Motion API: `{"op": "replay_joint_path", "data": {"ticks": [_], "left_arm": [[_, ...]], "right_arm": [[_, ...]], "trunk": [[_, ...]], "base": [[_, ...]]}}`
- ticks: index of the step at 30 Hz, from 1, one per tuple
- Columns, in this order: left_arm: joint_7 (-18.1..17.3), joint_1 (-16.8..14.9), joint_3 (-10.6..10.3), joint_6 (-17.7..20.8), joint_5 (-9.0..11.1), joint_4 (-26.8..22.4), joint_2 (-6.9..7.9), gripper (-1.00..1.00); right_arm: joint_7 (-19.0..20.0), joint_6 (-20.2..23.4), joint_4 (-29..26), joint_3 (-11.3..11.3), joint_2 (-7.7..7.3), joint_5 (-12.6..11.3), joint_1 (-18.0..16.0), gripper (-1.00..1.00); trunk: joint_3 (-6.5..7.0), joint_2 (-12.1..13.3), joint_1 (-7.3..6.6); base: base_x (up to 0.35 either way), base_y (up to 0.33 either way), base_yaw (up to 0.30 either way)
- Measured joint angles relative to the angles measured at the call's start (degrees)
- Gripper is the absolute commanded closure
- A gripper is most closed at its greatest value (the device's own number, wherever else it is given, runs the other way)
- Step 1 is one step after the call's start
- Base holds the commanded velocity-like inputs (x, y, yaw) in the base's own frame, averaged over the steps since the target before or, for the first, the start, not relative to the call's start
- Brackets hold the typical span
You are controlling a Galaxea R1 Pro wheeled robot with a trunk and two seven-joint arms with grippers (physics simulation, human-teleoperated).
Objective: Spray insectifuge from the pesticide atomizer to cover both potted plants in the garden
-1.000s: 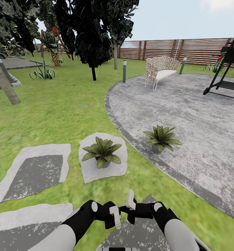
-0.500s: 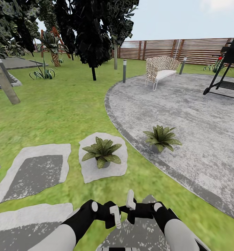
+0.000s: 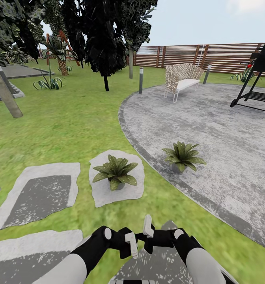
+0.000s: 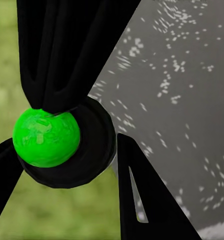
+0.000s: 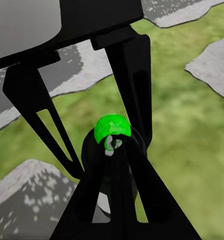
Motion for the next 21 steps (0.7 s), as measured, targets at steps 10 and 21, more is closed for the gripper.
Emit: {"op": "replay_joint_path", "data": {"ticks": [10, 21], "left_arm": [[0.01, -0.03, 0.01, 0.01, -0.18, 0.01, -0.04, 1.0], [-0.23, 0.01, 0.4, 0.18, -0.11, 0.94, 4.45, 1.0]], "right_arm": [[0.0, 0.0, 0.0, -0.01, 0.0, -0.02, -0.01, 1.0], [-0.08, 0.0, 0.0, -0.03, 0.02, -0.06, 0.01, 1.0]], "trunk": [[0.0, 0.0, 0.0], [0.0, 0.0, 0.0]], "base": [[0.0, 0.0, 0.0], [0.0, 0.0, 0.0]]}}
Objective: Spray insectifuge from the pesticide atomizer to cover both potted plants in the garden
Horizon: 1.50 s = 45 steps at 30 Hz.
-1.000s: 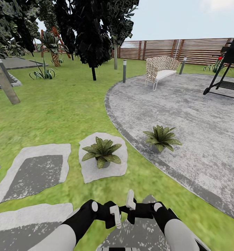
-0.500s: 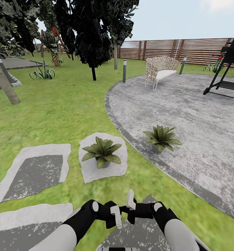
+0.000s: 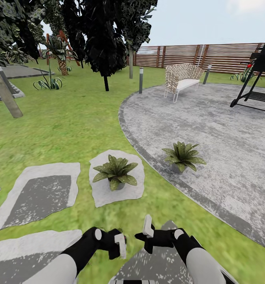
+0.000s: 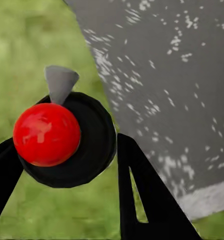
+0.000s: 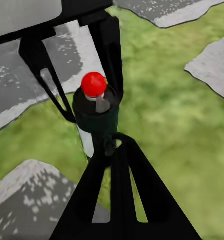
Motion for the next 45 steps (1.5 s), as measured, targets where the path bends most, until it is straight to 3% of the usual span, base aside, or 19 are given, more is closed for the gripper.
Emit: {"op": "replay_joint_path", "data": {"ticks": [6, 7, 11, 13, 15, 17, 18, 19, 22, 23, 24, 25, 27, 29, 31, 32, 34, 37, 45], "left_arm": [[0.12, 0.09, 0.03, -0.05, -0.01, 2.8, 7.94, 1.0], [0.1, 0.1, -0.06, -0.09, -0.12, 4.13, 9.42, 1.0], [0.09, 0.14, -0.24, -0.3, -0.23, 8.47, 15.43, 1.0], [0.66, 0.15, -0.18, -0.25, 0.18, 9.85, 16.89, 1.0], [4.82, 0.16, 0.65, -0.35, 1.5, 11.06, 17.46, 1.0], [11.65, 0.19, 3.1, -0.96, 7.04, 14.18, 17.12, 1.0], [16.22, 0.19, 4.75, -2.74, 12.65, 16.1, 16.86, 1.0], [18.5, 0.21, 5.36, -4.3, 16.04, 16.76, 16.8, 1.0], [26.68, 1.26, 5.7, -10.28, 34.59, 19.46, 17.12, 1.0], [28.6, 1.88, 5.7, -10.87, 38.66, 19.77, 17.17, 1.0], [31.67, 2.89, 5.74, -11.55, 43.57, 19.99, 17.32, 1.0], [34.91, 4.04, 5.93, -13.01, 46.81, 20.14, 17.4, 1.0], [39.49, 5.79, 5.95, -17.22, 49.46, 20.22, 17.45, 1.0], [45.83, 7.78, 6.52, -23.75, 51.62, 20.45, 17.49, 1.0], [51.63, 9.58, 6.61, -27.14, 54.3, 20.62, 17.49, 1.0], [52.86, 10.16, 6.45, -27.86, 55.57, 20.63, 17.49, 1.0], [54.39, 11.12, 6.47, -29.73, 60.58, 20.73, 17.55, 1.0], [54.8, 13.05, 6.4, -30.53, 65.36, 20.85, 17.72, 1.0], [54.86, 13.99, 6.05, -30.66, 66.66, 23.16, 16.99, 1.0]], "right_arm": [[-0.09, 0.01, 0.0, 0.0, 0.0, 0.02, 0.0, 1.0], [-0.09, 0.01, 0.0, -0.03, 0.0, 0.02, 0.01, -1.0], [-0.11, -0.02, 0.0, -0.21, 0.0, -0.01, -0.02, -1.0], [-0.22, 0.0, -0.1, -0.17, 0.0, 0.06, 0.0, -1.0], [-1.63, -0.13, -0.36, -0.06, 0.0, 0.22, 0.0, -1.0], [-5.88, -0.16, -0.24, -0.02, 0.0, 0.24, 0.1, -1.0], [-9.35, -0.1, -0.16, -0.09, 0.0, 0.12, 0.18, -1.0], [-11.15, -0.08, -0.13, -0.12, -0.52, 0.1, 0.24, -1.0], [-18.06, -0.13, -0.06, -0.84, -4.12, 0.1, 0.98, -1.0], [-19.57, -0.16, -0.02, -1.75, -5.11, 0.11, 1.45, -1.0], [-21.68, -0.18, 0.24, -4.29, -6.34, 0.17, 2.41, -1.0], [-23.7, -0.22, 0.69, -8.08, -7.35, 0.26, 3.74, -1.0], [-26.43, -0.22, 0.98, -14.49, -8.17, 0.28, 5.73, -1.0], [-30.83, -0.24, 1.07, -23.31, -9.26, 0.28, 8.52, -1.0], [-36.89, -0.21, 0.98, -30.83, -10.22, 0.24, 10.17, -1.0], [-39.13, -0.21, 0.99, -33.11, -10.38, 0.27, 10.48, -1.0], [-45.67, -0.2, 1.01, -38.39, -10.58, 0.35, 11.56, -1.0], [-52.1, -0.19, 1.04, -40.84, -10.62, -0.27, 13.22, -1.0], [-54.74, -0.28, 5.46, -41.41, -10.41, -0.1, 14.31, -1.0]], "trunk": [[0.0, 0.0, 0.0], [0.0, 0.0, 0.0], [0.0, 0.0, 0.0], [0.0, 0.0, 0.0], [0.0, 0.0, 0.0], [0.0, 0.0, 0.0], [0.0, 0.0, 0.0], [0.0, 0.0, 0.0], [-0.01, 0.0, 0.0], [-0.01, 0.0, 0.0], [-0.01, 0.0, 0.0], [-0.01, 0.0, 0.0], [-0.01, 0.0, 0.0], [-0.01, 0.0, 0.0], [-0.01, 0.0, 0.0], [-0.01, 0.0, 0.0], [-0.01, 0.0, 0.0], [-0.01, 0.0, 0.0], [-0.01, 0.0, 0.0]], "base": [[0.0, 0.0, 0.0], [0.0, 0.0, 0.0], [0.0, 0.0, 0.0], [0.0, 0.0, 0.0], [0.0, 0.0, 0.0], [0.0, 0.0, 0.0], [0.0, 0.0, 0.0], [0.0, 0.0, 0.0], [0.0, 0.0, 0.0], [0.0, 0.0, 0.0], [0.0, 0.0, 0.0], [0.0, 0.0, 0.0], [0.0, 0.0, 0.0], [0.0, 0.0, 0.0], [0.0, 0.0, 0.0], [0.0, 0.0, 0.0], [0.0, 0.0, 0.0], [0.0, 0.0, 0.0], [0.0, 0.0, 0.0]]}}
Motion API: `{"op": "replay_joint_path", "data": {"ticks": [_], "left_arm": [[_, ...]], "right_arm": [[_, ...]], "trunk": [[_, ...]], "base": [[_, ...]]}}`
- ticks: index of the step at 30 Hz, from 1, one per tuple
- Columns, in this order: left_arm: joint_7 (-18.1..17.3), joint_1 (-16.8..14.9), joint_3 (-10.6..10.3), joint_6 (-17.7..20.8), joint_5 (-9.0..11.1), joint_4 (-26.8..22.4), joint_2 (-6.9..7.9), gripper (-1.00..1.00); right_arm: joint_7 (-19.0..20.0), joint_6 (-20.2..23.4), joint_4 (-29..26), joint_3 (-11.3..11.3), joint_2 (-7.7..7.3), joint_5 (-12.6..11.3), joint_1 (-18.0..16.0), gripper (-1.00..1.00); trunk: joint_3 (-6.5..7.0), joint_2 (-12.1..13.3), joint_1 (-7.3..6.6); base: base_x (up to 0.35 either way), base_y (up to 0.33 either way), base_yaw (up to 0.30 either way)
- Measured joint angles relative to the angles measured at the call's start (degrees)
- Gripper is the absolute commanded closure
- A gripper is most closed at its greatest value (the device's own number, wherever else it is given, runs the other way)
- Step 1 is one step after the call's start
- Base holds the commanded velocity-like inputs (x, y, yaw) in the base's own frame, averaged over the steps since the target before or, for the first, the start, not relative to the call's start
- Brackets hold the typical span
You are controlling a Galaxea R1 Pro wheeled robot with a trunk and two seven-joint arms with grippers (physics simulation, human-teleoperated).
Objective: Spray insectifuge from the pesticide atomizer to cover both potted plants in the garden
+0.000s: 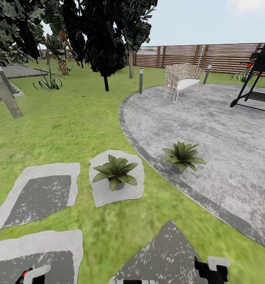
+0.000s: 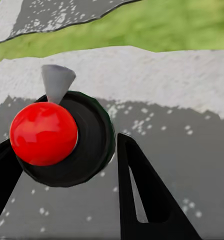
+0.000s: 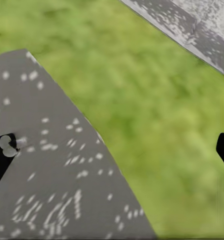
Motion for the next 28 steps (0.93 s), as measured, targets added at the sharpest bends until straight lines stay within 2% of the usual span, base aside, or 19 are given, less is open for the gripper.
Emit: {"op": "replay_joint_path", "data": {"ticks": [6, 9, 16, 20, 25, 28], "left_arm": [[0.0, 0.0, 0.0, 0.0, 0.02, 0.1, -0.02, 1.0], [0.0, 0.0, 0.0, -0.01, 0.0, 0.09, -0.02, 1.0], [0.0, 0.0, -0.01, -0.03, -0.06, 0.09, -0.02, 1.0], [0.0, 0.0, -0.01, -0.07, 0.06, 0.07, -0.02, 1.0], [-0.91, 0.0, -0.12, 0.01, -0.37, 0.07, -1.77, 1.0], [-0.95, 0.0, 0.01, 0.0, -0.2, 0.07, -1.97, 1.0]], "right_arm": [[0.07, 0.06, 0.6, 0.13, 0.38, 0.03, 0.02, -1.0], [0.21, 0.18, 3.58, 0.12, 0.64, 0.13, 0.07, -1.0], [0.18, 0.24, 5.06, 0.04, 0.66, 0.09, 2.59, -1.0], [0.15, 0.24, 5.08, 0.04, 0.68, 0.08, 2.95, -1.0], [0.15, 0.25, 5.08, 0.04, 0.66, 0.09, 3.0, -1.0], [0.25, 0.28, 5.19, 0.11, 0.71, 0.09, 3.0, -1.0]], "trunk": [[0.0, 0.0, 0.0], [0.0, 0.0, 0.0], [0.0, 0.0, 0.0], [0.0, 0.0, 0.0], [0.0, 0.0, 0.0], [0.0, 0.0, 0.0]], "base": [[0.0, 0.0, 0.0], [0.0, 0.0, 0.0], [0.0, 0.0, 0.0], [0.0, 0.0, 0.0], [0.0, 0.0, 0.0], [0.0, 0.0, 0.0]]}}
